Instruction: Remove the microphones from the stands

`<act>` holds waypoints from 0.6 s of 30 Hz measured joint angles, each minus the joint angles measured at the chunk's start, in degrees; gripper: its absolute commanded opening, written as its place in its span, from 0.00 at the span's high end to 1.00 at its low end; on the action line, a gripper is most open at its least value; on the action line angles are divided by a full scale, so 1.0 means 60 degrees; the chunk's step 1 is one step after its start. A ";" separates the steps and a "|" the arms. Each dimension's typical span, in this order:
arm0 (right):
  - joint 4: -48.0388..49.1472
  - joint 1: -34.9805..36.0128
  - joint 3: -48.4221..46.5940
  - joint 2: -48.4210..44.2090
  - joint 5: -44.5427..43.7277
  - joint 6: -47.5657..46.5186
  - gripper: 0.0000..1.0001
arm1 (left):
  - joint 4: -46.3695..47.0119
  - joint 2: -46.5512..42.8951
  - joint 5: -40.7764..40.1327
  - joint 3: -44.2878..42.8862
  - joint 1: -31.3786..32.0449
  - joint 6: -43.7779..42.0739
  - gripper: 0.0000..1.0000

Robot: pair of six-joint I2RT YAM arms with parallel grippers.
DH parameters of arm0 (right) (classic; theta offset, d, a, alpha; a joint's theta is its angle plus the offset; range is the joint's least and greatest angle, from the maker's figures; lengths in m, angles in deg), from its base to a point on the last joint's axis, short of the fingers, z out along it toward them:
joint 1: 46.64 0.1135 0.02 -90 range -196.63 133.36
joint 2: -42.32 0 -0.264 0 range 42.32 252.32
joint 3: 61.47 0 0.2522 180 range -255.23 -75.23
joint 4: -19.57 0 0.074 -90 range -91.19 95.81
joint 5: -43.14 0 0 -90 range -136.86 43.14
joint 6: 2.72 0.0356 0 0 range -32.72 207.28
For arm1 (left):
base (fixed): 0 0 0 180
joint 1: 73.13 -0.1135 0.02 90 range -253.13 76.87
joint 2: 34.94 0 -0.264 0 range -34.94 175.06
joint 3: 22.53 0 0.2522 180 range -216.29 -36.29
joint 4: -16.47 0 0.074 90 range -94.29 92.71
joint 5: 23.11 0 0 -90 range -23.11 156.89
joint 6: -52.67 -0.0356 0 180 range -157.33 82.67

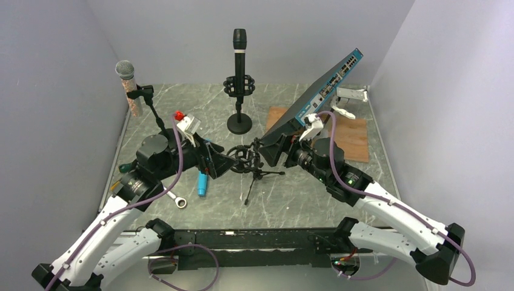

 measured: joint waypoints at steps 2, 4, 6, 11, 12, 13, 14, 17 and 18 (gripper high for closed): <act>-0.0244 -0.0025 -0.0259 0.0208 -0.0051 -0.0106 0.00 | 0.0000 0.0000 -0.0025 0.0000 0.0000 -0.0004 0.01; -0.0470 -0.0033 -0.0335 0.0215 -0.0229 -0.0146 0.00 | -0.0011 -0.0015 -0.0073 0.0000 0.0000 -0.0004 0.01; -0.0678 -0.0066 -0.0248 0.0033 -0.0357 -0.0138 0.00 | -0.0044 -0.0029 -0.0113 0.0000 0.0000 -0.0011 0.01; -0.0747 -0.0175 0.0688 -0.1045 -0.0488 0.0069 0.01 | -0.0076 -0.0004 -0.0255 0.0000 0.0000 -0.0040 0.01; -0.0714 -0.0189 0.0903 -0.1147 -0.0477 0.0127 0.01 | -0.0084 0.0062 -0.0255 -0.0004 0.0000 -0.0047 0.01; -0.0576 -0.0204 0.1239 -0.1235 -0.0415 0.0200 0.02 | -0.0135 0.0146 -0.0251 -0.0044 0.0000 -0.0066 0.01; -0.0444 -0.0215 0.1610 -0.1279 -0.0288 0.0291 0.02 | -0.0193 0.0211 -0.0255 -0.0098 0.0000 -0.0091 0.01; -0.0284 -0.0215 0.2342 -0.0973 0.0091 0.0521 0.03 | -0.0357 0.0430 -0.0361 -0.0186 0.0000 -0.0131 0.01; -0.0255 -0.0215 0.2514 -0.0743 0.0229 0.0594 0.03 | -0.0481 0.0441 -0.0441 -0.0186 0.0000 -0.0131 0.01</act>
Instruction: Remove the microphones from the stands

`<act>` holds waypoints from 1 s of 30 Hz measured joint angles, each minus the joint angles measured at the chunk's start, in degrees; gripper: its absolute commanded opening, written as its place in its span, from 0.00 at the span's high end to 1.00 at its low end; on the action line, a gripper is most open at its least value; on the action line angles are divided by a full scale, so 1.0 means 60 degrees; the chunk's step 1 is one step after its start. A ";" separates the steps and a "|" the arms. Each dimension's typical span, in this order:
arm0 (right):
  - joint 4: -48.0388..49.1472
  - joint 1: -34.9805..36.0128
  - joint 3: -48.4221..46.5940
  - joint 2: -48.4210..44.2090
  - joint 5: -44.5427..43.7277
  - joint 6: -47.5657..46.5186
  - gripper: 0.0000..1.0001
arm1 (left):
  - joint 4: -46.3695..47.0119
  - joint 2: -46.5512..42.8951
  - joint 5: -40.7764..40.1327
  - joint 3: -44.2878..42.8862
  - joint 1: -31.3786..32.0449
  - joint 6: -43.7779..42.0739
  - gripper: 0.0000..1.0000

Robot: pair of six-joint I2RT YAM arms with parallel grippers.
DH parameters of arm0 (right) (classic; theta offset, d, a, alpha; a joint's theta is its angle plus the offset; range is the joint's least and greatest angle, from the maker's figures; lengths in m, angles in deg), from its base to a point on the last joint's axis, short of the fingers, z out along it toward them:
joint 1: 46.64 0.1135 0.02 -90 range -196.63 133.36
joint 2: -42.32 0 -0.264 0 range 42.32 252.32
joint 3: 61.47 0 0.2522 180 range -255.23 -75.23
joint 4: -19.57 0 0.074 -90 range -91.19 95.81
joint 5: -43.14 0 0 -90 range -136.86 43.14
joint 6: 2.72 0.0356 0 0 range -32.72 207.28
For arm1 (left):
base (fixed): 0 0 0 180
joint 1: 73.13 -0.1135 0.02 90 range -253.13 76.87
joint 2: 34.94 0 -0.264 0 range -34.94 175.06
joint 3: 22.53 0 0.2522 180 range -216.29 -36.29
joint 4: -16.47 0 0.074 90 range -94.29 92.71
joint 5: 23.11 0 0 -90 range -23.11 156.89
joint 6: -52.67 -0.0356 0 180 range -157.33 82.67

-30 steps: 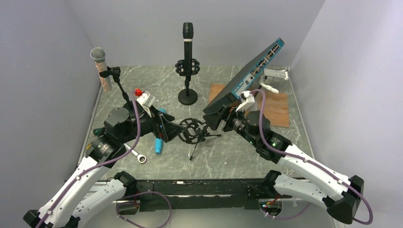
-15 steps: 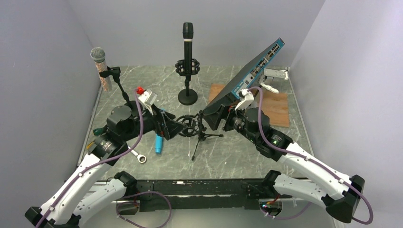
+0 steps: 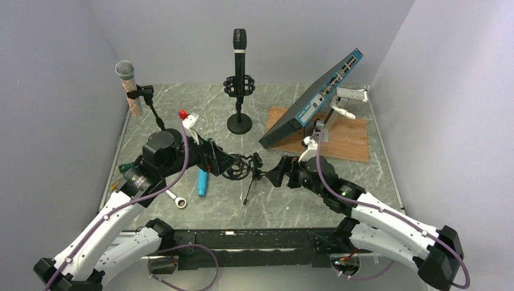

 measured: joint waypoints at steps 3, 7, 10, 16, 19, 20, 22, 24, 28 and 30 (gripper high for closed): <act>-0.0004 0.0004 0.0211 0.0397 0.0171 0.0055 0.03 | -0.0229 -0.0040 -0.0153 0.0000 0.0000 0.0007 0.01; 0.0138 0.0004 0.0211 0.0568 0.0135 -0.0229 0.05 | -0.0339 -0.0135 -0.0317 0.0004 0.0000 0.0004 0.01; 0.0463 0.0004 0.0266 0.0783 0.0146 -0.0674 0.07 | -0.0514 -0.0244 -0.0455 0.0004 0.0000 -0.0047 0.01; 0.1694 0.0867 0.0521 0.1523 -0.0361 -0.1512 0.07 | -0.0892 -0.0477 -0.0732 0.0000 0.0000 -0.0197 0.01; 0.2146 0.1920 0.0455 0.2299 -0.1366 -0.1916 0.07 | -0.0962 -0.0678 -0.0889 0.0000 0.0000 -0.0233 0.01; 0.2251 0.2215 0.0423 0.2579 -0.1705 -0.2033 0.08 | -0.0969 -0.0780 -0.0947 0.0004 0.0000 -0.0233 0.01; 0.2488 0.2521 0.0415 0.2976 -0.2266 -0.2208 0.09 | -0.0947 -0.0954 -0.1049 0.0036 0.0000 -0.0233 0.01; 0.2790 0.2586 0.0437 0.3166 -0.2667 -0.2331 0.12 | -0.0943 -0.1115 -0.1166 0.0098 0.0000 -0.0229 0.01; 0.3774 0.2594 0.0532 0.3249 -0.3166 -0.2685 0.14 | -0.0929 -0.1308 -0.1344 0.0193 0.0000 -0.0208 0.01; 0.4299 0.2594 0.0576 0.3384 -0.3304 -0.2881 0.15 | -0.0936 -0.1413 -0.1439 0.0244 0.0000 -0.0204 0.01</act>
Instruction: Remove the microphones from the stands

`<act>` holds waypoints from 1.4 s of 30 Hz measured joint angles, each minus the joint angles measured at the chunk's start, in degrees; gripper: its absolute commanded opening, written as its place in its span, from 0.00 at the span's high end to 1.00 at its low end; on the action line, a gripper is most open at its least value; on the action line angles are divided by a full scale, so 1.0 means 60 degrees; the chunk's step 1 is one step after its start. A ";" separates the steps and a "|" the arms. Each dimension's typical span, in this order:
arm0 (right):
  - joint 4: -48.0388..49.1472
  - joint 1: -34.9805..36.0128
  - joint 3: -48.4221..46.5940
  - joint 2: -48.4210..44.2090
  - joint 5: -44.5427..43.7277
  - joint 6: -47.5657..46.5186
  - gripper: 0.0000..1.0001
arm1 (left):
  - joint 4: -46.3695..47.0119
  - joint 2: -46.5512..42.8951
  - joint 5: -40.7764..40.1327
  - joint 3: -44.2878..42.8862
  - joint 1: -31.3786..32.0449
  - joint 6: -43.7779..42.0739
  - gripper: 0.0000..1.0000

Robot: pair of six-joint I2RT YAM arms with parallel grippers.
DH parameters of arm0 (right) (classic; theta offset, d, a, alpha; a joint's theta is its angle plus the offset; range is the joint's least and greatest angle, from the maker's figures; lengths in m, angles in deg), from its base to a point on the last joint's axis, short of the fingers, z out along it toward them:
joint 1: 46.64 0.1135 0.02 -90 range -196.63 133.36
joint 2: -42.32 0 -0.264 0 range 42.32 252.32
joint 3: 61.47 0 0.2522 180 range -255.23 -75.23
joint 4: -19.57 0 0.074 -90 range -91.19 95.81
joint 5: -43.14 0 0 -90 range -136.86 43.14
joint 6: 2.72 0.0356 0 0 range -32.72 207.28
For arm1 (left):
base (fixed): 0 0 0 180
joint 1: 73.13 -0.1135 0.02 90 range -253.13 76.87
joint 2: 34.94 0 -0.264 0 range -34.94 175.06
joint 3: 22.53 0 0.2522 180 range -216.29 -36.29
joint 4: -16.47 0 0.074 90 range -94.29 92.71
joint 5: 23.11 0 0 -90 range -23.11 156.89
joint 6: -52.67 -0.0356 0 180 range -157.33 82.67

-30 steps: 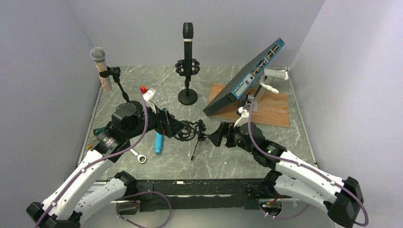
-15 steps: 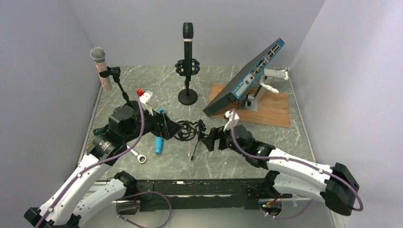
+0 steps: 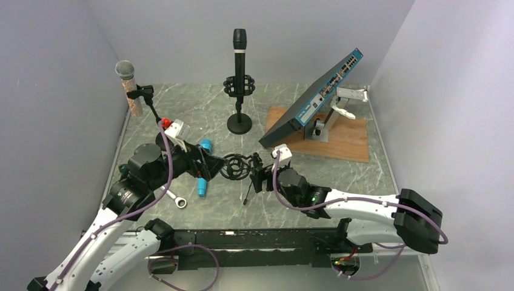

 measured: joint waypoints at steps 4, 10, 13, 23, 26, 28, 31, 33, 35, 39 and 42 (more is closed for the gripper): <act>0.1304 0.0000 0.0066 0.0758 -0.0259 -0.0663 0.26 | -0.0018 -0.0197 -0.0226 0.0040 0.0000 0.0000 0.01; 0.2517 0.0000 -0.0211 0.2415 -0.0743 -0.1472 0.52 | -0.0233 -0.0506 -0.0517 0.0040 0.0000 -0.0036 0.01; 0.3064 0.0000 -0.0259 0.2787 -0.0994 -0.1647 0.60 | -0.0444 -0.0641 -0.0663 0.0040 0.0000 -0.0040 0.01; 0.4983 0.0051 -0.0270 0.3625 -0.1330 -0.1960 0.96 | -0.0699 -0.1082 -0.1042 0.0066 0.0000 -0.0102 0.01; 0.4929 0.0069 -0.0277 0.3617 -0.1592 -0.1956 1.00 | -0.0991 -0.1118 -0.1173 0.0058 0.0000 -0.0175 0.01; 0.4728 0.0076 -0.0262 0.3483 -0.1825 -0.1916 1.00 | -0.1166 -0.1213 -0.1311 0.0058 0.0000 -0.0226 0.01; 0.4127 0.0076 0.0040 0.2860 -0.2269 -0.1756 1.00 | -0.1392 -0.1468 -0.1497 0.0047 0.0000 -0.0291 0.01; 0.3625 0.0073 0.0444 0.2149 -0.2677 -0.1555 1.00 | -0.1450 -0.1588 -0.1596 0.0029 0.0000 -0.0310 0.01; 0.2983 0.0069 0.0831 0.1362 -0.3115 -0.1311 1.00 | -0.1446 -0.1606 -0.1643 0.0022 0.0000 -0.0313 0.01; 0.1220 0.0066 0.1399 -0.0339 -0.4189 -0.0525 1.00 | -0.1446 -0.1555 -0.1650 0.0011 0.0000 -0.0310 0.01; 0.0036 0.0044 0.1690 -0.1402 -0.4819 0.0168 1.00 | -0.1435 -0.1552 -0.1643 0.0011 0.0000 -0.0299 0.01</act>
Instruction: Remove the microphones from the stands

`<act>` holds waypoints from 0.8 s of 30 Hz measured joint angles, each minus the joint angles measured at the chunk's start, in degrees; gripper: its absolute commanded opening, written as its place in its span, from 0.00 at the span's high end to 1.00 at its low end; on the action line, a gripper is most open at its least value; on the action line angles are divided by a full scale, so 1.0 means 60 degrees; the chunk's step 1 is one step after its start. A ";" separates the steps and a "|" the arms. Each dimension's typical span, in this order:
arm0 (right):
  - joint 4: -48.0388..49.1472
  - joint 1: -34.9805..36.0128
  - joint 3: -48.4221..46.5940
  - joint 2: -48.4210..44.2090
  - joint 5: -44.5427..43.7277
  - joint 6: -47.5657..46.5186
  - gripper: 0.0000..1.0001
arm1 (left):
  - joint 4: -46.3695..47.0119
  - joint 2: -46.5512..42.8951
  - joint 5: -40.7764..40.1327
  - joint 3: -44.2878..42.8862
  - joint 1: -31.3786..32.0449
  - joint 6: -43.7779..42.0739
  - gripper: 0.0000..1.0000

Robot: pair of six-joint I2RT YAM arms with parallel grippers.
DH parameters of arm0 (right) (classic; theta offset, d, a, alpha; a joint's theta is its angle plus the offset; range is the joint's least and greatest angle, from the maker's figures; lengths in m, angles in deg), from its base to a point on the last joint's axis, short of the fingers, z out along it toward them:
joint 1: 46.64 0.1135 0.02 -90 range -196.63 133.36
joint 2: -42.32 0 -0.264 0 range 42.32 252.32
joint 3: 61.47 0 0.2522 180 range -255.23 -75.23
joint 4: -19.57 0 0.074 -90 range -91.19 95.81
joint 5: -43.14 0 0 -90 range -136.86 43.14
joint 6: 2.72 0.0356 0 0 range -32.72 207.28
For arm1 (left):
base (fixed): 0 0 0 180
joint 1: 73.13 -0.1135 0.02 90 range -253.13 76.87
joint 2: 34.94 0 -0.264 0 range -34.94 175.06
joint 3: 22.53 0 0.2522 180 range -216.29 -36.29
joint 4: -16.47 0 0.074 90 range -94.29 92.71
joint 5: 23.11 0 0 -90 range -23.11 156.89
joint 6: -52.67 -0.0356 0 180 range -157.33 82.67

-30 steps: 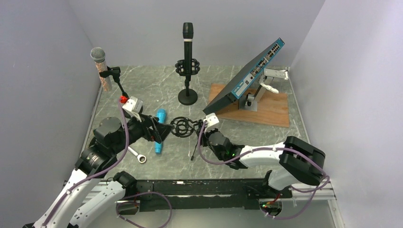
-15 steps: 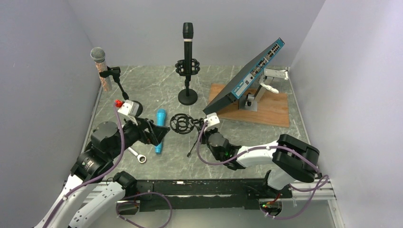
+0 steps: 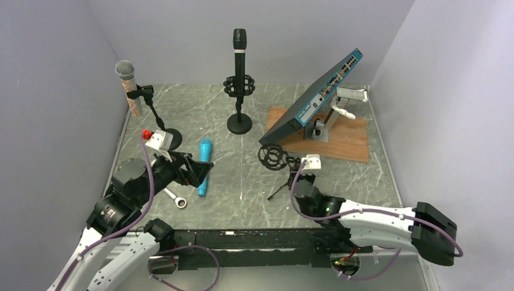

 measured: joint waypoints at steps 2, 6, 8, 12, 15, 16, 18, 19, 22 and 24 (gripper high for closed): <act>-0.0321 -0.0022 0.0240 -0.0525 -0.0171 0.0164 1.00 | 0.0007 -0.0004 0.0007 0.0000 0.0000 0.0011 0.01; -0.0579 -0.0018 0.0270 -0.0579 -0.0477 0.0492 0.99 | 0.0004 -0.0018 0.0040 0.0004 0.0000 0.0018 0.01; -0.0692 -0.0011 0.0069 -0.0270 -0.0608 0.0634 0.92 | 0.0036 -0.0084 0.0036 0.0036 0.0000 0.0022 0.01; -0.1300 -0.0007 -0.0608 0.0433 -0.0794 0.1082 0.58 | 0.0066 -0.0189 0.0040 0.0113 0.0000 0.0029 0.01; -0.1851 -0.0007 -0.0721 0.0488 -0.0787 0.1388 0.40 | 0.0186 -0.0200 0.0051 0.0277 0.0000 0.0058 0.01; -0.2036 -0.0007 -0.0721 0.0470 -0.0776 0.1501 0.36 | 0.0200 -0.0186 0.0058 0.0321 0.0000 0.0062 0.01; -0.2524 -0.0007 -0.0725 0.0375 -0.0710 0.1763 0.29 | 0.0240 -0.0149 0.0091 0.0397 0.0000 0.0062 0.01; -0.2860 -0.0007 -0.0725 0.0248 -0.0634 0.1938 0.27 | 0.0280 -0.0102 0.0124 0.0426 0.0000 0.0062 0.01; -0.3701 0.0004 -0.0736 -0.0237 -0.0437 0.2473 0.18 | 0.0372 0.0157 0.0171 0.0430 0.0000 0.0051 0.01; -0.4164 0.0022 -0.0736 -0.0659 -0.0226 0.2761 0.16 | 0.0477 0.0415 0.0208 0.0423 0.0000 0.0047 0.01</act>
